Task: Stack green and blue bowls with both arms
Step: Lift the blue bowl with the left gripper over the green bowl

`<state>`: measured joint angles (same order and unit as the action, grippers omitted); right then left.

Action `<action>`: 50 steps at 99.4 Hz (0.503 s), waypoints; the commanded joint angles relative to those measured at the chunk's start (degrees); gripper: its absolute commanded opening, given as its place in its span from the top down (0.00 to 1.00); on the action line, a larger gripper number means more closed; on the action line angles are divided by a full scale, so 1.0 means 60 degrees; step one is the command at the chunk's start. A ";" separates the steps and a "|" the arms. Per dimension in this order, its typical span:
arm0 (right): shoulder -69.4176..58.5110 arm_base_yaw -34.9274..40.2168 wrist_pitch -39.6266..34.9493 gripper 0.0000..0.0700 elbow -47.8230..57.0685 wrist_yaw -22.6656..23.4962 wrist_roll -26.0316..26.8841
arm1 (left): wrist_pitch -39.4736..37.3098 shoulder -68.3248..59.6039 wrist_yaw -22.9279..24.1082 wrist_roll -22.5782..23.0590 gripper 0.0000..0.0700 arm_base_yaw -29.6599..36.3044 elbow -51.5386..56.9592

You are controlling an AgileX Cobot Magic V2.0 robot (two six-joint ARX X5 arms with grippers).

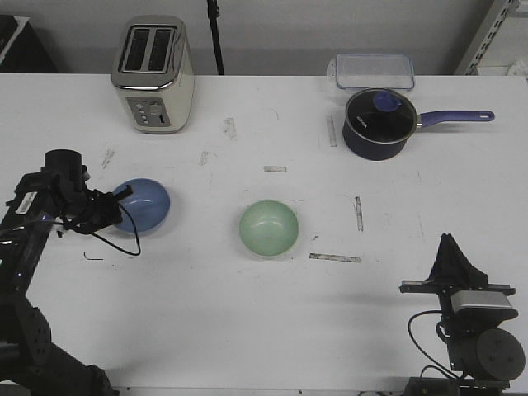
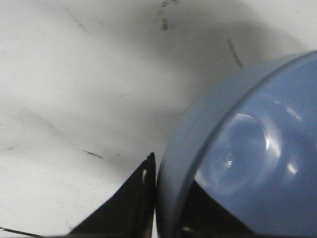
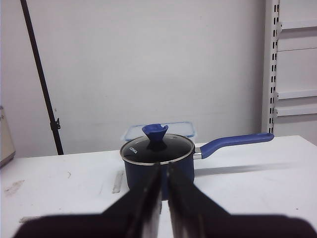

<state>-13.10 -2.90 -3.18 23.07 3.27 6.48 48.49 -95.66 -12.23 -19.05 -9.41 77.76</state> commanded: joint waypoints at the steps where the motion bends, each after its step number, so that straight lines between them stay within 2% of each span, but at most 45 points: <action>1: 0.0015 0.0015 0.0098 0.98 -0.0015 0.0015 0.0138 | 0.0095 -0.0025 -0.0106 -0.0011 1.00 0.0240 0.0506; 20: 0.0015 0.0015 0.0098 0.98 -0.0015 0.0015 0.0138 | 0.0200 -0.0025 -0.0867 -0.0197 1.00 0.1337 0.1472; 35: 0.0015 0.0015 0.0098 0.98 -0.0015 0.0015 0.0135 | 0.0109 -0.0029 -0.0973 -0.0503 1.00 0.2546 0.1985; 50: 0.0015 0.0015 0.0098 0.98 -0.0015 0.0015 0.0135 | -0.0499 -0.0047 -0.1188 -0.1031 1.00 0.3891 0.2098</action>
<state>-13.10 -2.90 -3.18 23.07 3.27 6.48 46.68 -95.61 -17.98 -22.65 11.29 88.88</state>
